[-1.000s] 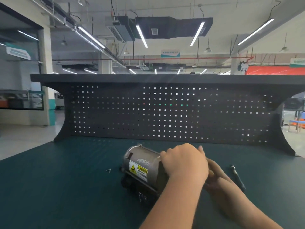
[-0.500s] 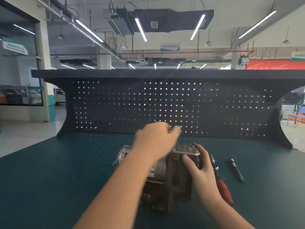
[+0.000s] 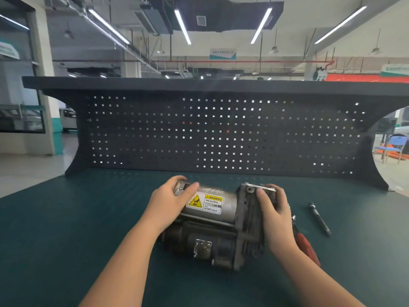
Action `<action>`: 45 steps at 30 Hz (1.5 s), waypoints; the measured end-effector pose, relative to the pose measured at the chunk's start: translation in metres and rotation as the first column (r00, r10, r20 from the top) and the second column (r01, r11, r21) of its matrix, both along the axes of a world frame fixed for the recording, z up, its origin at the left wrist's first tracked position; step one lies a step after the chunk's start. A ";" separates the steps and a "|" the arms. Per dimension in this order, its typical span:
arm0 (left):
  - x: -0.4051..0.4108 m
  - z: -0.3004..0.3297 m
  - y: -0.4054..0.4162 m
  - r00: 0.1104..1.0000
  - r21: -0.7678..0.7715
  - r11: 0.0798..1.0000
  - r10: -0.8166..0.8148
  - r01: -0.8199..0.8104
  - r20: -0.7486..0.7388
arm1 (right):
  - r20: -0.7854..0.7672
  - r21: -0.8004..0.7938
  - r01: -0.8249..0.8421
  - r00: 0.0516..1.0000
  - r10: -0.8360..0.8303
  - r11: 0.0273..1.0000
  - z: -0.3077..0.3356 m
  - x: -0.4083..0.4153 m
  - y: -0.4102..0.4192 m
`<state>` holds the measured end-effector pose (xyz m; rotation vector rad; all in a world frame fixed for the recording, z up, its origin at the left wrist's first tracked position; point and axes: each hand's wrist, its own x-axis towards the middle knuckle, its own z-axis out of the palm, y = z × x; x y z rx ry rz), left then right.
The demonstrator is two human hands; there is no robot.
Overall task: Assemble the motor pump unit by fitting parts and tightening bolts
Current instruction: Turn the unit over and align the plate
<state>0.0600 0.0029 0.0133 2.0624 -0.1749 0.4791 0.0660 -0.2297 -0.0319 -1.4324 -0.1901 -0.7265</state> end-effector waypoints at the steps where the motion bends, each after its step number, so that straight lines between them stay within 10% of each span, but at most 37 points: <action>1: 0.003 0.001 0.000 1.000 0.019 1.000 0.001 -0.001 -0.003 | -0.003 0.016 0.006 1.000 -0.006 1.000 -0.001 0.004 -0.002; 18: 0.007 -0.001 -0.005 0.995 0.039 0.995 0.093 -0.094 0.017 | -0.056 -0.003 0.034 0.998 -0.034 0.999 -0.010 0.020 -0.012; 31: 0.015 -0.007 0.005 0.963 -0.095 0.993 0.047 -0.074 -0.265 | -0.312 -0.138 0.007 0.949 -0.050 0.990 -0.011 0.031 -0.015; 39: -0.015 -0.022 0.019 0.957 -0.194 0.948 -0.275 0.252 -0.098 | -0.320 -0.140 -0.316 0.911 0.260 0.938 -0.007 -0.006 -0.021; 45: -0.046 -0.046 0.048 0.916 0.050 0.917 -0.389 0.395 -0.101 | -0.298 -0.470 -0.206 0.952 0.066 0.858 0.001 -0.031 -0.034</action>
